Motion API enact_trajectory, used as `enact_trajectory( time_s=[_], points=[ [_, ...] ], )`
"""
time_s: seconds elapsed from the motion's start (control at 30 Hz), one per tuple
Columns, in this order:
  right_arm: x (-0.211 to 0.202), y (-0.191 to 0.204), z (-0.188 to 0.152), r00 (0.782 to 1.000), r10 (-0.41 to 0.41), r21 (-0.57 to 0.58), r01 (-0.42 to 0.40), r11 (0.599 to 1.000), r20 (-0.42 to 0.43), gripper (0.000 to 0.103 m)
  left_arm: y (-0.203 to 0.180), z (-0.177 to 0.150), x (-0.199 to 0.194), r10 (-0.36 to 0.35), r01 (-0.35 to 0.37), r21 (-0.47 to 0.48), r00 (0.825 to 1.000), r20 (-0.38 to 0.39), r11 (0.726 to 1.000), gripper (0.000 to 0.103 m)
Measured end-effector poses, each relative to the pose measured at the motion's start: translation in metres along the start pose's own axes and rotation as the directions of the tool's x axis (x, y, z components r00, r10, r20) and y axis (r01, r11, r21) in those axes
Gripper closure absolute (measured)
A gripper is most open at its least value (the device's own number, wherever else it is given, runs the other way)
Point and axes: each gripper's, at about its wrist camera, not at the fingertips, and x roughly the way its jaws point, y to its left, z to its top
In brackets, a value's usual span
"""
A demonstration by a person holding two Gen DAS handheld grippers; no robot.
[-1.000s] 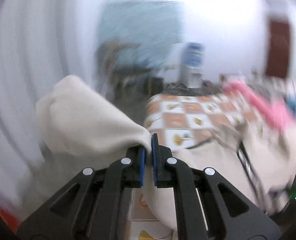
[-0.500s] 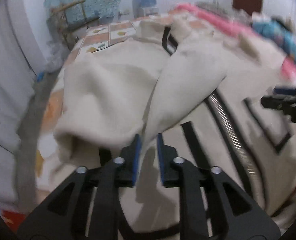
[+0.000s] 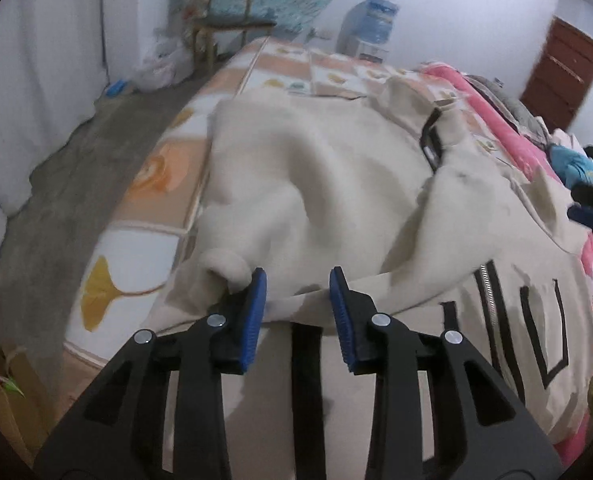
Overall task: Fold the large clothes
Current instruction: 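Lay the held jacket side across the body and open the left tool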
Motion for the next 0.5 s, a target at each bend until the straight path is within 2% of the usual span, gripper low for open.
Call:
enact_trajectory(
  time_s=[0.17,0.33,0.5],
  points=[
    [0.036,0.039,0.017,0.998,0.036,-0.074,-0.039,0.997,-0.046,0.022,-0.002,-0.009,-0.001,0.022,-0.023,0.018,0.999,0.033,1.000,0.071],
    [0.088,0.057,0.028,0.993,-0.078,-0.156,0.063,0.986,-0.087,0.033,0.001,-0.013,-0.001,0.012,-0.013,0.018,0.998,0.059,1.000,0.071],
    [0.129,0.053,0.039,0.973,-0.206,-0.188,0.184,0.965,-0.106,0.043,-0.002,-0.018,-0.003,0.021,-0.025,0.036,0.995,0.094,0.999,0.070]
  ],
)
